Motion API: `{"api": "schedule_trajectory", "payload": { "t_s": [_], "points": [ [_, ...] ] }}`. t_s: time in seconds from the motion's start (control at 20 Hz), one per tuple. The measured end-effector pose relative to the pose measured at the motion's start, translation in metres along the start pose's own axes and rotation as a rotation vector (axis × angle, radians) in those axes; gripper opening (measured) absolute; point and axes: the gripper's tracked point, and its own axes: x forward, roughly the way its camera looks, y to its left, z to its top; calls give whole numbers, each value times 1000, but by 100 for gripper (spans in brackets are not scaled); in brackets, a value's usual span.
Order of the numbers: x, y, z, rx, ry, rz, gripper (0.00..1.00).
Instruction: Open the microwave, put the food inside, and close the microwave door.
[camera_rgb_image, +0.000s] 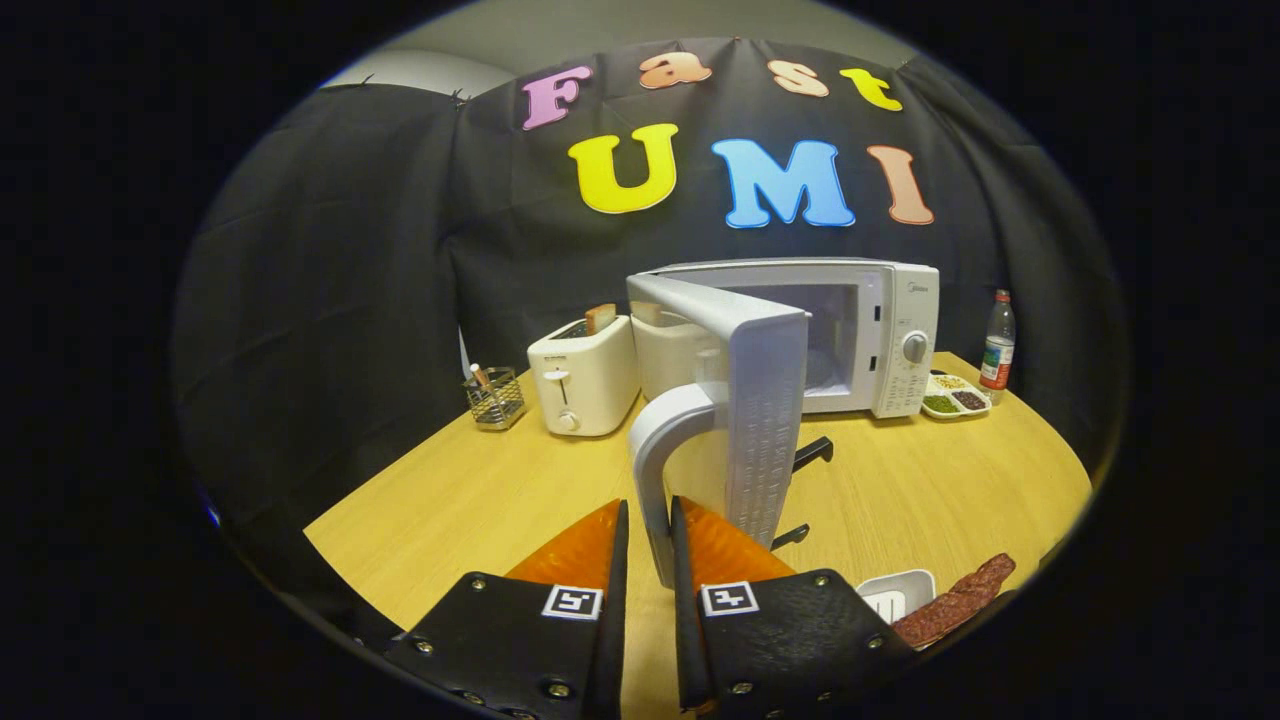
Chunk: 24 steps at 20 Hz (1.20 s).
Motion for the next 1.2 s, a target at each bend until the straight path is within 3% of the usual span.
{"api": "schedule_trajectory", "payload": {
  "t_s": [0.3, 0.6, 0.8, 1.0, 1.2],
  "points": [
    [-5, 37, -5, -28, 27, 78, 22],
    [-36, 97, 3, -40, 14, 347, 22],
    [-66, 91, 31, -47, -68, 402, 24],
    [-87, 51, 61, -98, -181, 317, 99],
    [-94, -6, 73, -99, -224, 199, 99]
  ]
}}
